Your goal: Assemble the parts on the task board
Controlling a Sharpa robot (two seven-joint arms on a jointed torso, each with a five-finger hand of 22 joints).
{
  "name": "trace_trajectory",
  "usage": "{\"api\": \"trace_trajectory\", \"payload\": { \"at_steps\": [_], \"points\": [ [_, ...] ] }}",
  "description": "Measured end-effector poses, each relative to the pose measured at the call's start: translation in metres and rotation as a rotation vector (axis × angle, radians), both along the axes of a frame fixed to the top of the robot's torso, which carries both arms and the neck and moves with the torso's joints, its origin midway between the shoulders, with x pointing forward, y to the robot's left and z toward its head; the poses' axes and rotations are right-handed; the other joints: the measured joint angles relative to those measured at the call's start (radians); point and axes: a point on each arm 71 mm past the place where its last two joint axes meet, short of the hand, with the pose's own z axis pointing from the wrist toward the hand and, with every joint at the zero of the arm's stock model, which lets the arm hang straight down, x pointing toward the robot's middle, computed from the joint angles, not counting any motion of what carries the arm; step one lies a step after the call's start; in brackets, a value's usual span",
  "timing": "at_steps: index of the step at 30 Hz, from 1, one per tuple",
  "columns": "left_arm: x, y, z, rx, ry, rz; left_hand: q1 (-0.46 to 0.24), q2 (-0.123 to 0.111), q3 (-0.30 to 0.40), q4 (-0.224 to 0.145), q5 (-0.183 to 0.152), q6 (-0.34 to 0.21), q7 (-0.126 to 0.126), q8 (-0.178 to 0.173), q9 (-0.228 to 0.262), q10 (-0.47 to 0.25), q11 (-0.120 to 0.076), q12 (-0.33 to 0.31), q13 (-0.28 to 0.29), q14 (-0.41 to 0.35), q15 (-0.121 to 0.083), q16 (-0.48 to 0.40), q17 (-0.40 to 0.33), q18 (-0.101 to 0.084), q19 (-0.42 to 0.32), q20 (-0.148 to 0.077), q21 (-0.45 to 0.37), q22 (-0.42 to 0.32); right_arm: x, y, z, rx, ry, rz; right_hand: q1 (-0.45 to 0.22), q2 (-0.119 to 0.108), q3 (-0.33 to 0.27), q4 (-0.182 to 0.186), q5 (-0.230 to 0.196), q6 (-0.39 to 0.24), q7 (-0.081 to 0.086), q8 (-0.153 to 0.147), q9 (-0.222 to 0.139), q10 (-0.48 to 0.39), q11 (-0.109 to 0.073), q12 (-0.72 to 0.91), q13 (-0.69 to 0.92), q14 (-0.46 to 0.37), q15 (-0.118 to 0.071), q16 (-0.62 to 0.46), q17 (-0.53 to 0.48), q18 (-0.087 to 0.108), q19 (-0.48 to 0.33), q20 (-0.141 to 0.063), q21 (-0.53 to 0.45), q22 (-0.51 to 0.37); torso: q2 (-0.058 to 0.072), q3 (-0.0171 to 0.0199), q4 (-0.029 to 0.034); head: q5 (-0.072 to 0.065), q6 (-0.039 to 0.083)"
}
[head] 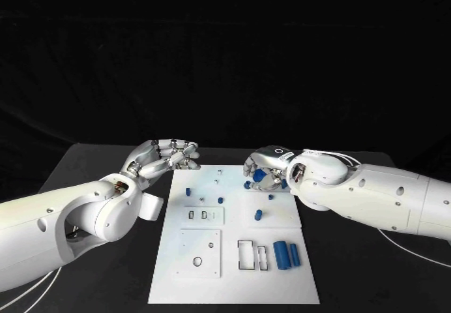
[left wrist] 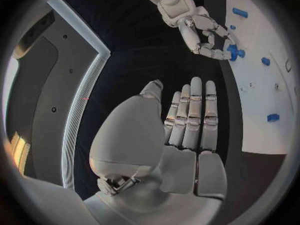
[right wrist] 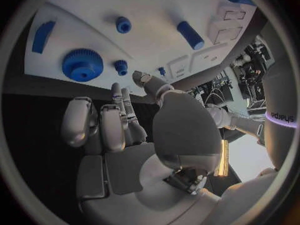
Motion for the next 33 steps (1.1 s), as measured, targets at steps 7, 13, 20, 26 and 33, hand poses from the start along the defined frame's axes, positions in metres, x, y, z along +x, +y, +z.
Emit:
{"api": "trace_trajectory", "payload": {
  "at_steps": [7, 13, 20, 26, 33],
  "points": [
    [0.0, -0.001, 0.0, -0.003, -0.002, 0.0, -0.005, 0.005, 0.0, 0.0, 0.0, -0.004, 0.004, 0.0, 0.0, 0.003, 0.003, 0.0, 0.001, 0.004, 0.004, 0.005, 0.004, 0.0, 0.003, -0.003, 0.0, 0.0, 0.002, -0.001, -0.003, -0.021, 0.004, -0.013, 0.0, 0.0, 0.004, 0.004, 0.01, 0.0, 0.0, -0.004, 0.005, 0.0, 0.0, 0.0, 0.0, 0.0, 0.0, 0.026, 0.028, 0.0, 0.007, 0.001, 0.027, 0.045, 0.004, -0.0012, 0.006, -0.007, -0.009],
    [0.0, 0.001, 0.001, -0.007, -0.004, 0.005, -0.005, 0.005, 0.0, 0.0, 0.0, -0.004, 0.004, -0.004, 0.0, 0.003, 0.003, -0.004, 0.001, 0.004, 0.004, 0.005, 0.007, 0.0, 0.003, -0.003, 0.0, -0.001, 0.003, 0.0, -0.006, -0.039, 0.01, -0.019, 0.004, -0.004, 0.007, 0.007, 0.01, 0.0, 0.0, -0.004, 0.006, -0.007, 0.0, -0.004, 0.0, 0.0, 0.0, 0.03, 0.033, 0.0, 0.009, 0.003, 0.032, 0.053, 0.007, -0.0032, 0.0083, -0.007, -0.016],
    [0.0, 0.001, 0.002, -0.016, -0.005, 0.008, -0.009, 0.009, 0.0, 0.0, 0.0, -0.004, 0.004, -0.004, 0.0, 0.003, 0.003, -0.004, 0.001, 0.004, 0.004, 0.005, 0.008, 0.0, 0.003, -0.003, 0.0, -0.001, 0.003, 0.002, -0.009, -0.054, 0.013, -0.024, 0.004, -0.004, 0.01, 0.01, 0.01, 0.0, 0.0, -0.004, 0.008, -0.007, 0.0, -0.004, 0.0, 0.0, 0.0, 0.035, 0.035, 0.0, 0.01, 0.004, 0.039, 0.059, 0.012, -0.0032, 0.0079, -0.005, -0.022],
    [0.0, 0.001, 0.002, -0.021, -0.004, 0.01, -0.009, 0.009, 0.0, 0.0, 0.0, -0.004, 0.003, -0.004, 0.0, 0.003, 0.003, -0.004, 0.001, 0.004, 0.004, 0.005, 0.008, 0.0, 0.003, -0.003, 0.0, -0.001, 0.004, 0.004, -0.011, -0.058, 0.013, -0.022, 0.004, -0.004, 0.015, 0.015, 0.004, 0.0, 0.0, -0.004, 0.011, -0.007, 0.0, -0.004, 0.0, 0.0, 0.0, 0.039, 0.036, 0.0, 0.01, 0.004, 0.039, 0.063, 0.015, -0.0044, 0.0079, -0.003, -0.023],
    [0.0, 0.002, 0.003, -0.023, -0.003, 0.011, -0.009, 0.009, 0.0, 0.0, 0.0, -0.004, 0.003, -0.004, 0.0, 0.003, 0.003, -0.004, 0.002, 0.004, 0.004, 0.005, 0.009, 0.0, 0.003, -0.003, 0.0, -0.002, 0.004, 0.005, -0.011, -0.06, 0.012, -0.023, 0.008, 0.0, 0.028, 0.028, -0.012, 0.016, -0.004, -0.004, 0.02, -0.003, -0.004, -0.004, 0.003, 0.003, 0.004, 0.044, 0.034, 0.0, 0.01, 0.004, 0.047, 0.068, 0.016, -0.004, 0.0079, 0.003, -0.03]
  ]
}}
